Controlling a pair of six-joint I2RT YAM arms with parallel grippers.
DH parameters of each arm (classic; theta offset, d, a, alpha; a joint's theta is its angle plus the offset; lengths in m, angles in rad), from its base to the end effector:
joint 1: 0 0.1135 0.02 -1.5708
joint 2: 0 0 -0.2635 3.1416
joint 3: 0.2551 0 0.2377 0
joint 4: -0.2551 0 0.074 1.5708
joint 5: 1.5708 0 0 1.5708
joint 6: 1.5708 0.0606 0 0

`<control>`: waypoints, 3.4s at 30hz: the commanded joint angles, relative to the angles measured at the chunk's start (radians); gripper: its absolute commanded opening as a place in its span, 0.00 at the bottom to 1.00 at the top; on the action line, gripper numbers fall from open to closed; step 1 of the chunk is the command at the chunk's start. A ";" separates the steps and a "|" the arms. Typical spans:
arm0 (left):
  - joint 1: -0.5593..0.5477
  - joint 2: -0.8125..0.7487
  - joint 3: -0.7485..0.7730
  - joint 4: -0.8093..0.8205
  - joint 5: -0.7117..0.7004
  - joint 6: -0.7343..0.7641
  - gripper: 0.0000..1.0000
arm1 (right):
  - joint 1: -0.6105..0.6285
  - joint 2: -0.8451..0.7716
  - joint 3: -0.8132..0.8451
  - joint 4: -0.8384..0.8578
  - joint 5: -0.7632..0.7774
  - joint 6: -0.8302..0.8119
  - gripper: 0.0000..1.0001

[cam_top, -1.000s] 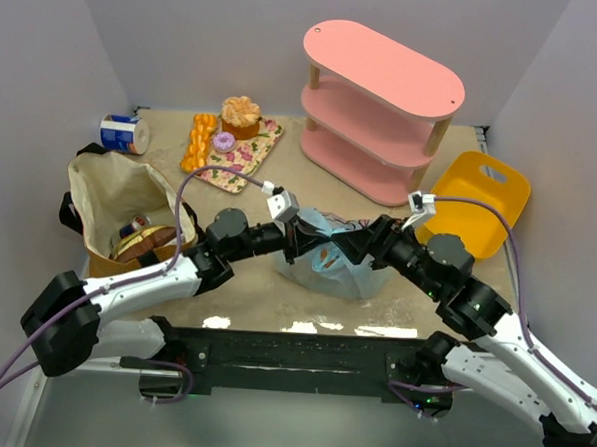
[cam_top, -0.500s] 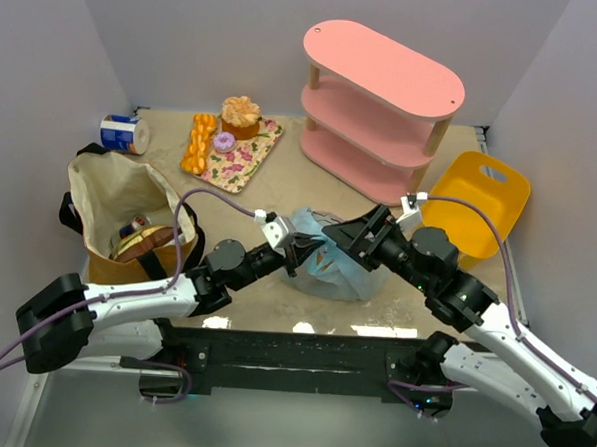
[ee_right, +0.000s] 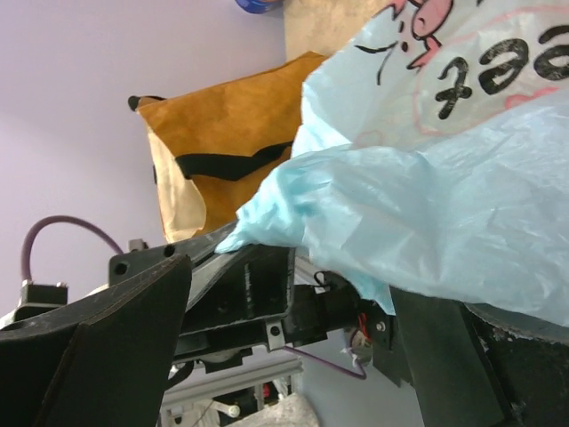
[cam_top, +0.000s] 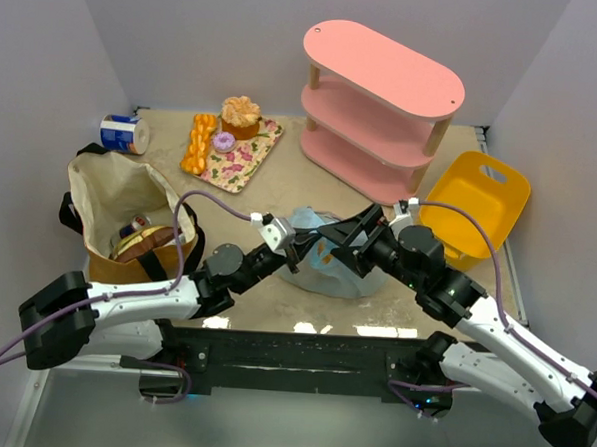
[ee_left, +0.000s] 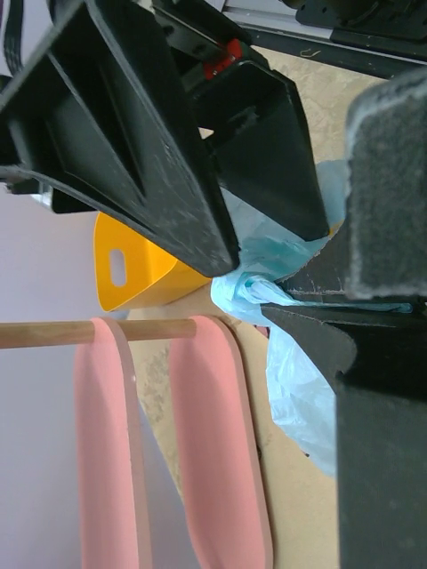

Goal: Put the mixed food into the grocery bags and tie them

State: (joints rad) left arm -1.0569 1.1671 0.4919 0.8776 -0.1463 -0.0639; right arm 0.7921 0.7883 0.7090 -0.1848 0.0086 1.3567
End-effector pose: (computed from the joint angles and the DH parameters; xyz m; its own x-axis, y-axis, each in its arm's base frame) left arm 0.1378 -0.2262 0.2858 0.0481 -0.2137 -0.9757 0.7960 0.5982 -0.0918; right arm 0.1396 0.1407 0.3068 -0.7288 0.6526 -0.2073 0.0292 0.3320 0.9428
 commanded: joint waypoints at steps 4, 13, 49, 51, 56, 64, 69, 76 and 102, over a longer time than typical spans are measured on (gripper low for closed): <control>-0.035 0.029 -0.007 0.119 -0.064 0.042 0.00 | 0.006 -0.008 -0.089 0.157 0.011 0.160 0.96; -0.043 0.039 -0.006 0.110 -0.082 0.058 0.00 | 0.007 -0.069 -0.022 0.030 0.065 0.143 0.99; -0.046 0.082 0.011 0.135 -0.119 0.084 0.00 | 0.053 -0.020 -0.017 0.007 0.157 0.260 0.99; -0.046 0.080 0.013 0.136 -0.121 0.084 0.00 | 0.056 -0.006 -0.023 0.016 0.163 0.263 0.99; -0.046 0.082 0.011 0.139 -0.122 0.085 0.00 | 0.059 0.037 -0.042 0.090 0.168 0.280 0.99; -0.046 0.080 0.010 0.144 -0.124 0.087 0.00 | 0.071 0.118 -0.042 0.176 0.174 0.292 0.99; -0.046 0.075 -0.001 0.155 -0.124 0.084 0.00 | 0.075 0.150 -0.057 0.217 0.217 0.305 0.98; -0.046 0.062 -0.012 0.146 -0.131 0.081 0.00 | 0.075 0.149 -0.100 0.308 0.277 0.329 0.77; -0.048 0.034 -0.006 0.104 -0.067 0.087 0.00 | 0.094 0.247 -0.071 0.332 0.312 0.280 0.56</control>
State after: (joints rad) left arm -1.0954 1.2217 0.4721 0.9237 -0.2432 0.0051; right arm 0.8650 1.0107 0.6136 0.1032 0.3115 1.6558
